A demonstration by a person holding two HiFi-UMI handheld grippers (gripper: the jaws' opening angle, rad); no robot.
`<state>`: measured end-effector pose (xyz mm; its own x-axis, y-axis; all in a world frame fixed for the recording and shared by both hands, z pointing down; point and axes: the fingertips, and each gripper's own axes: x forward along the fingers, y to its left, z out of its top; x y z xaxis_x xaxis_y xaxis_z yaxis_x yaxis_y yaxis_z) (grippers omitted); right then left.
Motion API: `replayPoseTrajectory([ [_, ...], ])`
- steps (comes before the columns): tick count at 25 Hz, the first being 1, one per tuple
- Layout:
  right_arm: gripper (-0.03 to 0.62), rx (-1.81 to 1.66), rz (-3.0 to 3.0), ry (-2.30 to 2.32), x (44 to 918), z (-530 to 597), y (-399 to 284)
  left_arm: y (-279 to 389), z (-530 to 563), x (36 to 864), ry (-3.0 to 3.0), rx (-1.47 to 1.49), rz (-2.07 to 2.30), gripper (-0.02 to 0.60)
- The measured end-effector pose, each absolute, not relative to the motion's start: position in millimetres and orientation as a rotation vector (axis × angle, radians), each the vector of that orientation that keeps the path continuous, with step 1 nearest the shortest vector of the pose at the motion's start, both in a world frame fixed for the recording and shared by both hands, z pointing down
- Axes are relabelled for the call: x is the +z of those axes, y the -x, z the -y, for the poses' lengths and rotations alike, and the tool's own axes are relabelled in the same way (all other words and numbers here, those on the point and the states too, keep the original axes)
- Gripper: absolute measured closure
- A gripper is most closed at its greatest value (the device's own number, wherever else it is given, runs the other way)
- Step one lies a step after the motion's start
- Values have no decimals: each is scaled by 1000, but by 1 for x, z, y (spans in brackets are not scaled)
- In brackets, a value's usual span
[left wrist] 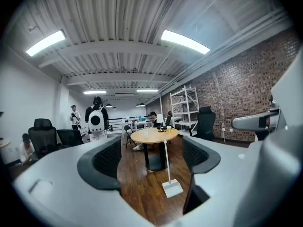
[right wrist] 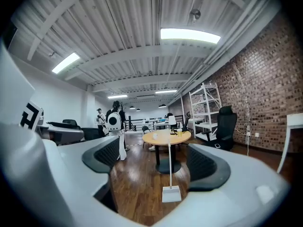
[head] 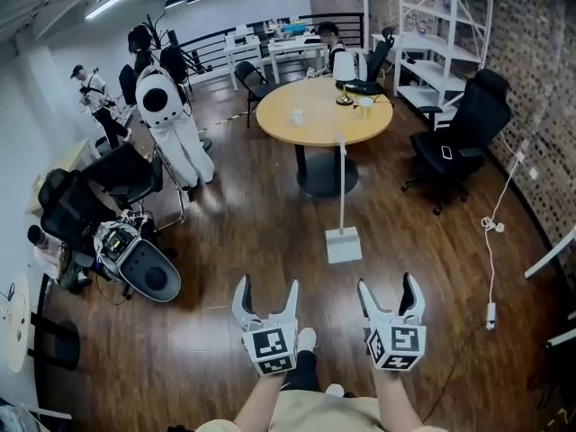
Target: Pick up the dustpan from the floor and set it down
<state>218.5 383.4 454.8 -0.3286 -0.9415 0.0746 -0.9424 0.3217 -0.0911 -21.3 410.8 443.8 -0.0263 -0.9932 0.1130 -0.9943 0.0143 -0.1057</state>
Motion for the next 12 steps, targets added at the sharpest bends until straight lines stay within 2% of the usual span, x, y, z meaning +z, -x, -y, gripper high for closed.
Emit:
replayPoseTrajectory([
  [4, 164, 167, 2578, -1755, 449, -326, -185, 41, -354, 448, -2180, 214, 2187, 239],
  [12, 163, 33, 2712, -1609, 412, -204, -80, 110, -242, 410, -2255, -19, 2243, 225],
])
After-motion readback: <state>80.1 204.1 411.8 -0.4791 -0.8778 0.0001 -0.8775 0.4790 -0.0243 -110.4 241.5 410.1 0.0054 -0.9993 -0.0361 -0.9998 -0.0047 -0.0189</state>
